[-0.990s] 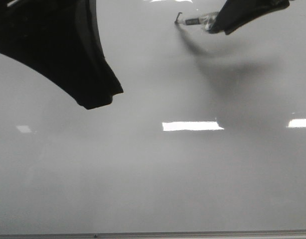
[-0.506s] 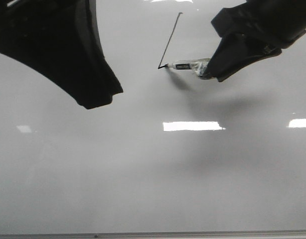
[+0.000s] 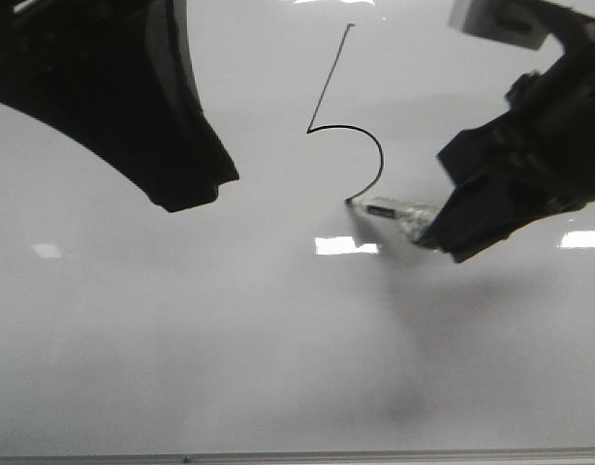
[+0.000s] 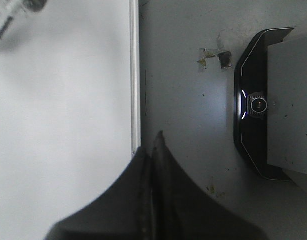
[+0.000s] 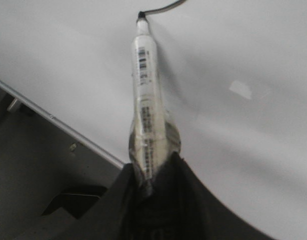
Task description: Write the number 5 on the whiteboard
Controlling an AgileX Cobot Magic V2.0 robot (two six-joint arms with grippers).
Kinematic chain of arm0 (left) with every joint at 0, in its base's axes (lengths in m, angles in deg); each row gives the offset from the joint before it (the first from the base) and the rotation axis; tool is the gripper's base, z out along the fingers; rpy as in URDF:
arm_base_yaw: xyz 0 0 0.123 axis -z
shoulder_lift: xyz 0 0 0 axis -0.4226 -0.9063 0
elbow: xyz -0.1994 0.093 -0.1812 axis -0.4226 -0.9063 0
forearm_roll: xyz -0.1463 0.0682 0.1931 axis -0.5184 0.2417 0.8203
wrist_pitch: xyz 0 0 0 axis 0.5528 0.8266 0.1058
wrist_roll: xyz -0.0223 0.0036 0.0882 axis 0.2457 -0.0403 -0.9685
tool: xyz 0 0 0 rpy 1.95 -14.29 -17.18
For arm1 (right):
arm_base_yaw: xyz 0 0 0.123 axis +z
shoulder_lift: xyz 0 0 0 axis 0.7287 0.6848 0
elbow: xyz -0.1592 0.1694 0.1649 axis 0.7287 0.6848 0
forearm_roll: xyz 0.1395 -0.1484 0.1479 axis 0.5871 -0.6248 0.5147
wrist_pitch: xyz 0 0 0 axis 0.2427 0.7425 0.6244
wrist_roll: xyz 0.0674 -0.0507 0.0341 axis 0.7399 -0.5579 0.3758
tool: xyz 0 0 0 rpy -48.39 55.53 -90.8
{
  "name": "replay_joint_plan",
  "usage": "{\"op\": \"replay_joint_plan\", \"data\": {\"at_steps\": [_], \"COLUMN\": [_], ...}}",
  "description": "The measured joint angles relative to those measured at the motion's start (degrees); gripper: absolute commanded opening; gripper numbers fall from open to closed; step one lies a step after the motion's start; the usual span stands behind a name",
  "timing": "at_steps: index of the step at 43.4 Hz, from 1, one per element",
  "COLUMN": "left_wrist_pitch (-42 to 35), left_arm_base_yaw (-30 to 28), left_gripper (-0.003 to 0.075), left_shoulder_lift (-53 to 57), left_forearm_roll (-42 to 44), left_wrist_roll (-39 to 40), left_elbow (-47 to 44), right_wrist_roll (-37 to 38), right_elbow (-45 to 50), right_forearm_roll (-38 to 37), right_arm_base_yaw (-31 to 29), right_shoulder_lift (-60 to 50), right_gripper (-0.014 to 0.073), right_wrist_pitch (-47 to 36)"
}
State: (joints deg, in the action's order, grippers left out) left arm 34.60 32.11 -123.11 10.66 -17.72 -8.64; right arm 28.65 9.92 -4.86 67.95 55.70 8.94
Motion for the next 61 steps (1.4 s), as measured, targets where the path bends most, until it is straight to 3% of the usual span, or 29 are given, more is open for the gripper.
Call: {"op": "replay_joint_plan", "data": {"at_steps": [8,16,22,31,48,61], "left_wrist_pitch": [0.0,0.0,0.0,0.0,0.0,0.0], "left_arm_base_yaw": [0.0,0.0,0.0,0.0,0.0,0.0], "left_gripper": [-0.002,-0.002,-0.002,-0.002,-0.002,-0.002], "left_shoulder_lift": [0.0,0.0,0.0,0.0,0.0,0.0], "left_forearm_roll": [0.0,0.0,0.0,0.0,0.0,0.0], "left_wrist_roll": [0.0,0.0,0.0,0.0,0.0,0.0], "left_elbow": [0.0,0.0,0.0,0.0,0.0,0.0], "right_wrist_roll": [0.0,0.21,0.21,0.21,1.19,3.56], "right_elbow": [-4.34,-5.3,-8.49,-12.32,-12.79,-8.59], "right_forearm_roll": [1.48,1.87,2.03,2.03,2.12,2.02], "right_arm_base_yaw": [4.65,4.28,0.82,-2.3,-3.12,-10.4], "right_shoulder_lift": [4.49,-3.9,-7.18,-2.33,-0.24,-3.8], "right_gripper": [-0.006,-0.006,-0.006,-0.006,-0.006,-0.006], "right_wrist_pitch": [0.36,-1.5,-1.78,0.16,2.17,4.29]}}
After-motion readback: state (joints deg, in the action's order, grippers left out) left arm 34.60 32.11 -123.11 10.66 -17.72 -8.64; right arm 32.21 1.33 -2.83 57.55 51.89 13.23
